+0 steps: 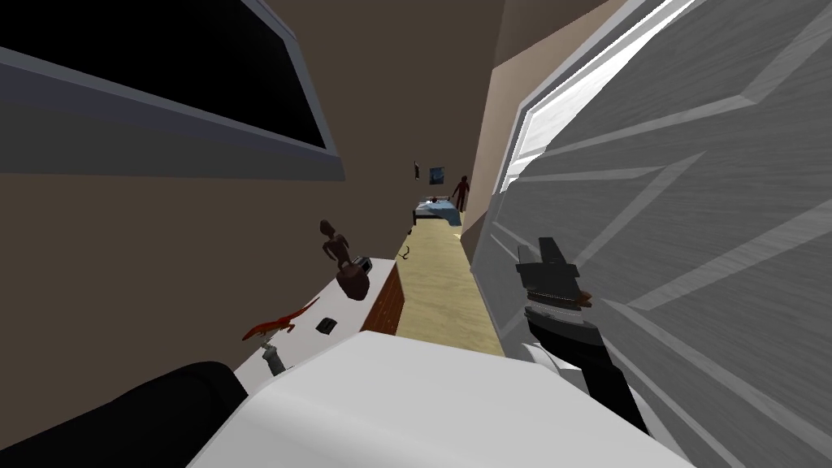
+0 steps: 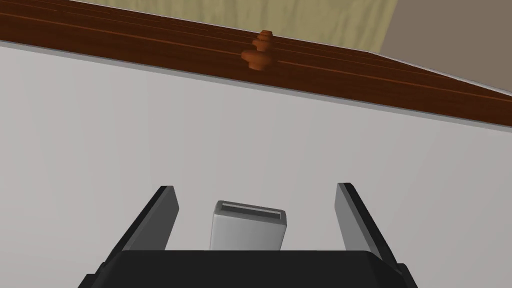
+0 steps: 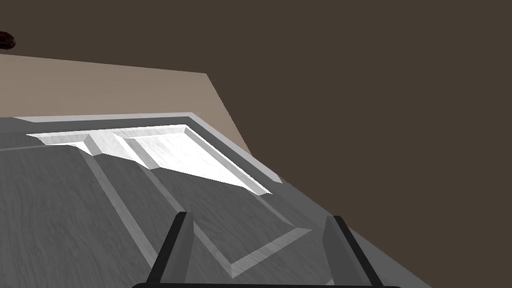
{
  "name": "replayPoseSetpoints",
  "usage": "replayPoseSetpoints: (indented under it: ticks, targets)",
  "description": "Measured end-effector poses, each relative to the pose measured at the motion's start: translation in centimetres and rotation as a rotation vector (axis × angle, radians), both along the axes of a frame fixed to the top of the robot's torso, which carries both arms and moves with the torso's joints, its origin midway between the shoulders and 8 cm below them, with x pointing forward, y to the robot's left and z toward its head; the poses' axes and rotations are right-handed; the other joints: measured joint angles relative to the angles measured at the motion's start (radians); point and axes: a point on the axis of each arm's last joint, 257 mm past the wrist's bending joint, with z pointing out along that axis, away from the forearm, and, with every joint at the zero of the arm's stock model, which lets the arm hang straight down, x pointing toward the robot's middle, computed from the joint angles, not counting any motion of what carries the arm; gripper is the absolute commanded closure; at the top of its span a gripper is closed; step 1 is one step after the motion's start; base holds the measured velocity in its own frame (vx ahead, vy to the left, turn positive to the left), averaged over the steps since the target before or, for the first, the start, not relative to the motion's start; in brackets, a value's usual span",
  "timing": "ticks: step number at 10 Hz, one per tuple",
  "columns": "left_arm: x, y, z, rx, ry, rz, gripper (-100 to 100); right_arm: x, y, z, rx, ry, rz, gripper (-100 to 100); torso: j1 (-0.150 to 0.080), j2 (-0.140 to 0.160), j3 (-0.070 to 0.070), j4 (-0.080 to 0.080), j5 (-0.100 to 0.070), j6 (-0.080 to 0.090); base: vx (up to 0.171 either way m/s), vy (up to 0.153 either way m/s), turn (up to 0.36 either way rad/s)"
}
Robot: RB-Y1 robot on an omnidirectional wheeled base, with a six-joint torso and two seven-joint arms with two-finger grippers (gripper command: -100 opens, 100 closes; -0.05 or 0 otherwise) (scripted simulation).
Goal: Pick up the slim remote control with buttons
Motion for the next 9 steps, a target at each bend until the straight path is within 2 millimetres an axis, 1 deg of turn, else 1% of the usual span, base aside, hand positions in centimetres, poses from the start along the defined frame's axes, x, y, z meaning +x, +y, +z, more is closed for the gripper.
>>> replayPoseSetpoints:
  ticks: [1,5,6,7,8,9]
  targets:
    - [-0.1,0.2,0.0,0.003,0.002,0.000,-100,0.0,0.0,0.0,0.000,0.000,0.000,0,-0.002,0.000,0.000,0.000,0.000,0.000,0.002,0.078,-0.032]
    - [0.2,2.2,0.2,0.044,0.010,-0.001,-100,0.0,0.0,0.0,0.000,0.000,0.000,0,0.001,0.001,0.001,0.000,0.000,0.000,-0.018,0.090,-0.031]
    - [0.3,2.8,0.2,0.055,0.010,-0.002,-100,0.0,0.0,0.0,0.000,0.000,0.000,0,0.001,0.002,0.001,0.000,0.000,0.000,-0.020,0.049,-0.017]
    - [0.3,2.8,0.2,0.056,0.010,-0.001,0,0.0,0.0,0.0,0.000,0.000,0.000,0,-0.002,0.002,0.001,0.000,0.000,0.000,-0.003,0.009,-0.001]
    - [0.3,2.8,0.2,0.056,0.010,-0.002,-100,0.0,0.0,0.0,0.000,0.000,0.000,0,-0.004,0.001,0.001,0.000,-0.001,0.000,-0.099,-0.015,-0.283]
    - [0.4,2.7,-0.1,0.056,0.012,0.016,-100,0.0,0.0,0.0,0.000,0.000,0.000,0,-0.006,0.005,0.003,0.001,-0.001,0.001,-0.106,-0.031,-0.153]
